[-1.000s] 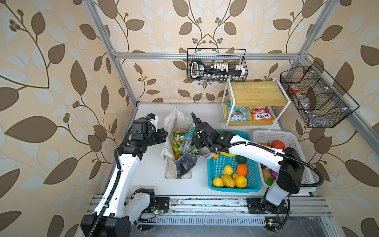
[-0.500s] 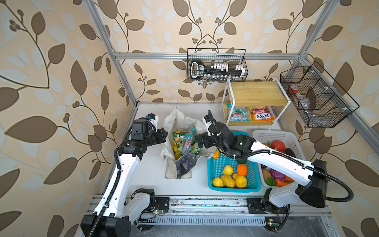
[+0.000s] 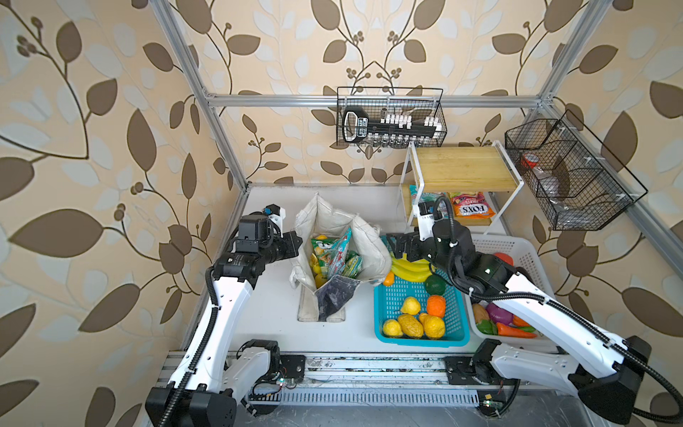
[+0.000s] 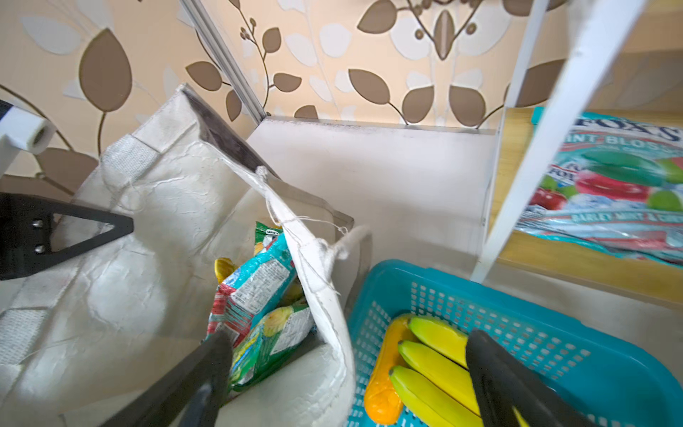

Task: Place the food into the grocery bag and tie it
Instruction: 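Raise the right gripper out of the tote bag, then move the right gripper down to the small eggplant in the white basket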

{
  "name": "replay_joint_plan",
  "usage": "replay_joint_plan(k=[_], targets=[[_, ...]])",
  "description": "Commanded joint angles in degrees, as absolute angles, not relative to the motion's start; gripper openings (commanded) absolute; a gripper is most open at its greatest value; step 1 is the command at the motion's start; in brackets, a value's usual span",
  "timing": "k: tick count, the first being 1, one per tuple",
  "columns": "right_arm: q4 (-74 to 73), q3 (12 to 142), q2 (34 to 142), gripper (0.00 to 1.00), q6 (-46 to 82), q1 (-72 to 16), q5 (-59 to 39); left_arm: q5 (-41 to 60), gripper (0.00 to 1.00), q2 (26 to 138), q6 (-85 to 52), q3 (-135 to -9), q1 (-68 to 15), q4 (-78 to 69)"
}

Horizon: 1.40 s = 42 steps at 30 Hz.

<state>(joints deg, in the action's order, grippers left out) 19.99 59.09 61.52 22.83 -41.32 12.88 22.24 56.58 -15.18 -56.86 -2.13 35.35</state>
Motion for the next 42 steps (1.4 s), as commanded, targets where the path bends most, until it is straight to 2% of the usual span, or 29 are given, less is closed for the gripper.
replay_joint_plan(k=[1,3,13,18,21,27,32,35,42], targets=[[24.0,57.7,57.3,1.0,21.6,-40.6,17.9,22.2,0.0,55.2,-14.7,-57.9,-1.6,34.5],[25.4,56.6,54.9,1.0,22.5,-39.8,22.7,22.6,0.0,55.2,-14.8,-57.9,-1.5,34.4],[32.7,51.1,47.1,1.0,23.7,-23.3,13.4,22.6,0.0,55.0,-14.8,-57.8,-1.6,34.1],[34.7,47.5,42.3,1.0,23.1,-16.1,12.5,23.8,0.0,56.2,-15.0,-58.0,-1.6,34.4],[36.4,46.7,40.7,0.94,22.6,-12.5,11.8,23.8,0.0,55.8,-15.0,-58.0,-1.6,34.4],[42.9,48.0,42.7,0.96,22.7,-7.0,16.9,24.0,0.0,55.7,-15.2,-57.8,-1.6,34.0],[41.8,45.5,40.2,0.94,23.2,-3.6,17.5,24.5,0.0,56.8,-15.4,-57.9,-1.6,34.2],[40.2,43.3,41.1,1.0,23.9,-0.7,14.6,24.3,0.0,56.6,-15.4,-57.6,-1.6,33.8],[38.6,40.6,44.2,1.0,27.1,5.2,10.7,23.5,0.0,55.3,-15.0,-57.8,-1.6,34.1]])
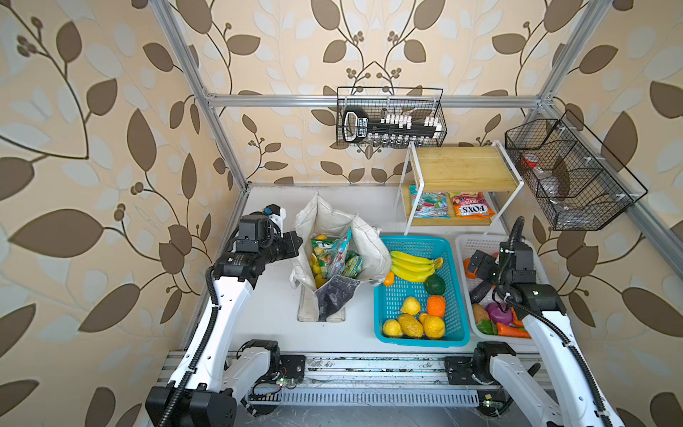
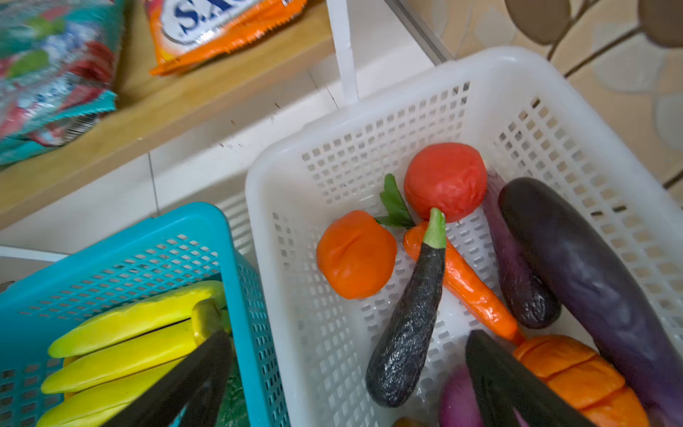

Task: Place the food into the grocery bag and tie it
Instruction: 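Move the right gripper down to the small eggplant in the white basket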

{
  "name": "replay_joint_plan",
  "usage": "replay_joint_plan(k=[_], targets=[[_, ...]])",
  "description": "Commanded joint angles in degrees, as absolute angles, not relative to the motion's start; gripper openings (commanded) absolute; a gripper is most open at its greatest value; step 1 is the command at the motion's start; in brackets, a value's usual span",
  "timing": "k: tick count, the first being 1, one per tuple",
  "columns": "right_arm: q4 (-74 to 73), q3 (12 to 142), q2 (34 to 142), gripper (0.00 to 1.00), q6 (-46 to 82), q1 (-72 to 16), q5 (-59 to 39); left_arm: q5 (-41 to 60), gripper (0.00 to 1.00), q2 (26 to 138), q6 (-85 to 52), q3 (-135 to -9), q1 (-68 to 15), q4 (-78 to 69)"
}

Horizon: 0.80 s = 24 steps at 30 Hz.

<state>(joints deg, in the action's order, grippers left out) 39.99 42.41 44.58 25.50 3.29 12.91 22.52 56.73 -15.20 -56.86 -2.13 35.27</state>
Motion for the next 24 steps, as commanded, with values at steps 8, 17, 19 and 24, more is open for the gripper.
replay_joint_plan(k=[8,17,19,24], targets=[[36.5,39.0,48.3,0.85,28.9,16.2,1.9,23.4,0.0,55.0,-14.8,-58.8,-1.7,35.8],[32.2,36.8,51.9,0.75,31.8,20.9,-3.3,23.4,0.0,54.5,-14.4,-59.0,-2.3,36.2],[31.3,35.7,53.0,0.75,33.3,20.9,-3.4,23.3,0.0,54.1,-14.4,-59.0,-2.4,36.2],[29.7,34.3,54.1,0.71,33.0,21.0,0.8,23.8,0.0,54.1,-14.5,-58.9,-3.1,35.9]])
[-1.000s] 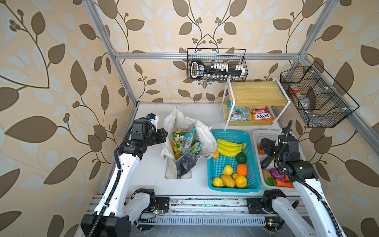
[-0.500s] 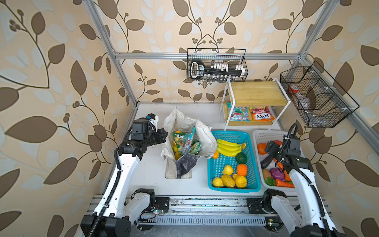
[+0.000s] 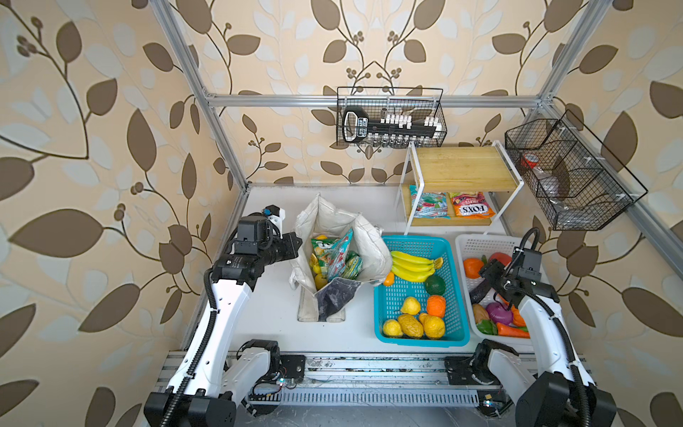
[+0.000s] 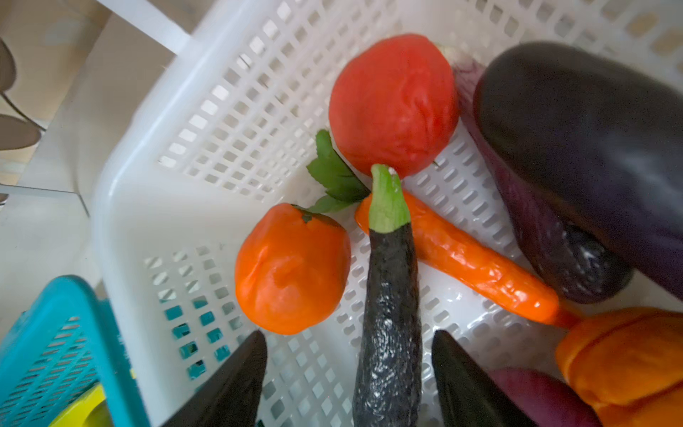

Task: Place the food into the grocery bag and tie it
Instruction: 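Move the right gripper down to the small eggplant in the white basket, then close the right gripper on the small eggplant's green stem end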

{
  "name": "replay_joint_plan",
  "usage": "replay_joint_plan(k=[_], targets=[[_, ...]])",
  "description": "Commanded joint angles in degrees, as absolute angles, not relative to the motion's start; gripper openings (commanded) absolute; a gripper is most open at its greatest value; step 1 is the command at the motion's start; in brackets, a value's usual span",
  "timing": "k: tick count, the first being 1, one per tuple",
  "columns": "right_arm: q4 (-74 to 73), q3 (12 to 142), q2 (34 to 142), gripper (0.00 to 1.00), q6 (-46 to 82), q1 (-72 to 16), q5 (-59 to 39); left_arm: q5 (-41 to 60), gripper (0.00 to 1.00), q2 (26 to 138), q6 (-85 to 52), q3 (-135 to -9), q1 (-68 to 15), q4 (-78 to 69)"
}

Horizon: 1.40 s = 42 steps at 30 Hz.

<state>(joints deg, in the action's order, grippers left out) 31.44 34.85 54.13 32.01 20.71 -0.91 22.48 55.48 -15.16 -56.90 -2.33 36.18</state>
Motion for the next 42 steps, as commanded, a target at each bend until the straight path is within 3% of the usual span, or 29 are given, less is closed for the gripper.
replay_joint_plan(k=[1,12,17,42], targets=[[29.4,34.0,53.9,0.7,32.9,21.0,1.3,23.8,0.0,54.1,-14.5,-58.8,-3.2,35.9],[26.3,31.3,54.9,0.44,31.5,21.0,3.5,23.6,0.0,53.5,-14.2,-59.2,-3.3,36.4],[25.3,31.0,56.5,0.4,30.9,21.2,3.9,23.6,0.0,53.5,-14.2,-59.2,-3.3,36.3],[15.9,25.6,63.1,0.38,30.6,21.3,4.0,22.6,0.0,53.3,-13.8,-59.3,-3.3,36.6]])
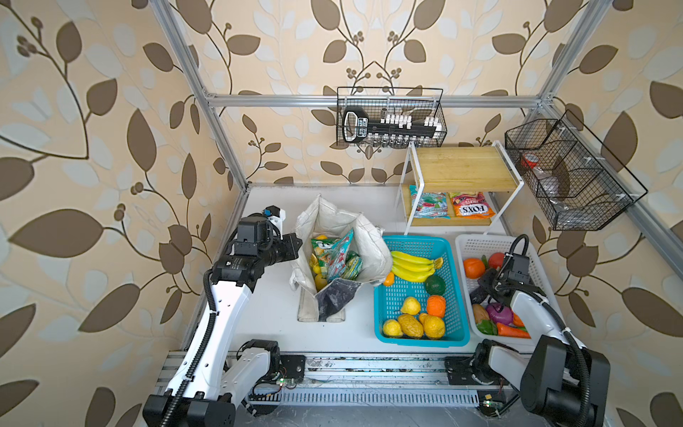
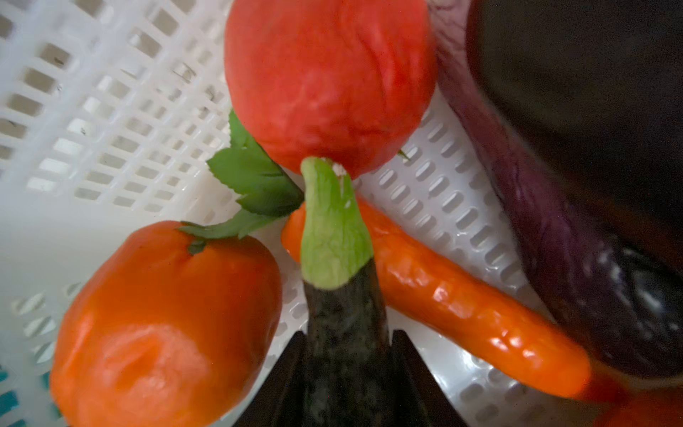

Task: Place the food into the grocery bag and tie it
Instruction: 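Close the right gripper on the small eggplant's green stem end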

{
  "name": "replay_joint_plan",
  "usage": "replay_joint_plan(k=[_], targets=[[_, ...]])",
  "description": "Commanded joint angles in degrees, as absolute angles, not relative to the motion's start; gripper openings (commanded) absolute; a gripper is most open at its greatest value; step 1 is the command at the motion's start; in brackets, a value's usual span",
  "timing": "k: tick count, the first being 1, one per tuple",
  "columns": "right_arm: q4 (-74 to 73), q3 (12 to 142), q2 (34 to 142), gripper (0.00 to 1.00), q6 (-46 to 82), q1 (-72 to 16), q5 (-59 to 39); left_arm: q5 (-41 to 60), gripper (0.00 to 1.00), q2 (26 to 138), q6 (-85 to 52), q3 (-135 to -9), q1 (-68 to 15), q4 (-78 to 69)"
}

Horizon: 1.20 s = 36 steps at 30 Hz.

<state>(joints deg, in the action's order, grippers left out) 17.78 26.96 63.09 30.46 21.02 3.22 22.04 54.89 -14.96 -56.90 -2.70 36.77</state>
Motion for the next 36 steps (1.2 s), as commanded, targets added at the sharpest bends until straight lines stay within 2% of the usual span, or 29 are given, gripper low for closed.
replay_joint_plan(k=[1,9,17,36], targets=[[15.8,25.5,63.0,0.37,30.4,21.3,4.0,22.5,0.0,53.3,-13.8,-59.3,-3.3,36.6],[15.9,25.2,59.4,0.31,29.8,21.3,3.6,22.0,0.0,53.1,-13.6,-59.2,-3.3,36.6],[16.1,25.5,58.5,0.29,29.4,21.3,2.0,21.5,0.0,52.9,-13.5,-59.2,-3.3,36.6],[20.3,28.2,41.5,0.26,29.4,21.2,-0.3,21.4,0.0,53.2,-13.5,-59.1,-3.3,36.4]])
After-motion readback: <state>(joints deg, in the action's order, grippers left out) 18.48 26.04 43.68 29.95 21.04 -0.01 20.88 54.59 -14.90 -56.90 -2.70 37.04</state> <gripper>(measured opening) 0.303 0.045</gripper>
